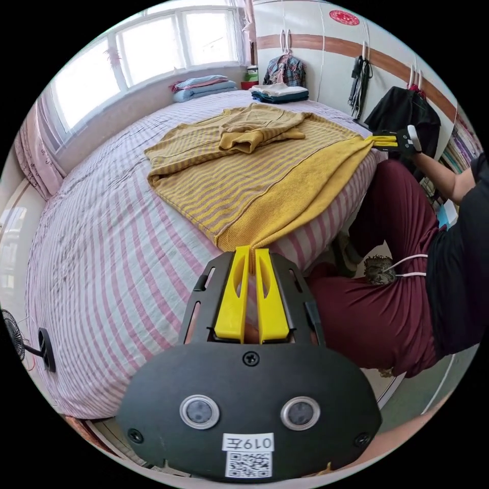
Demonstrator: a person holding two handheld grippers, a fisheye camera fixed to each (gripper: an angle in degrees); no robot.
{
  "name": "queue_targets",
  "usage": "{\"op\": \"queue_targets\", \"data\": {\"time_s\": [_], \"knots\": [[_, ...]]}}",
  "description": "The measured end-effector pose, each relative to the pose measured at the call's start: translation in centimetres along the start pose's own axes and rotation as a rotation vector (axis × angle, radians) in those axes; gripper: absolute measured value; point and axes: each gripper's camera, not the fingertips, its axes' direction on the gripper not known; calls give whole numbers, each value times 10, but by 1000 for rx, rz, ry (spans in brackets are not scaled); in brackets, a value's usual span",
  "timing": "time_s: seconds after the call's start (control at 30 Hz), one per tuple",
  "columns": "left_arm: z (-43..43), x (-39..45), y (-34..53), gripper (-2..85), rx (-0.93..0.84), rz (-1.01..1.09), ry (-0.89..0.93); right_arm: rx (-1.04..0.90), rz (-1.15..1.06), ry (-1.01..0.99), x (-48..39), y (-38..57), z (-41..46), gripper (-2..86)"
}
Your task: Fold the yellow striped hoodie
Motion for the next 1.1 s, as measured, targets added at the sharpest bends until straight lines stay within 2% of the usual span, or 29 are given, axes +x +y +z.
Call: {"op": "queue_targets", "data": {"time_s": [0.17,0.27,0.43,0.63,0.93,1.1], "knots": [[-1,-49,-29,6,15,-18,58,62,157,-365,122,4,14,28],[1,-75,-49,7,3,-11,113,109,187,-458,175,6,23,28],[2,-101,-75,8,-10,53,196,98,135,-509,230,-4,41,28],[-2,-127,-137,9,-54,177,180,190,149,-595,320,-26,56,19],[4,-251,-257,9,69,176,238,333,221,-663,499,-75,122,11],[46,-342,-350,10,84,102,225,314,256,-662,589,-134,190,11]]}}
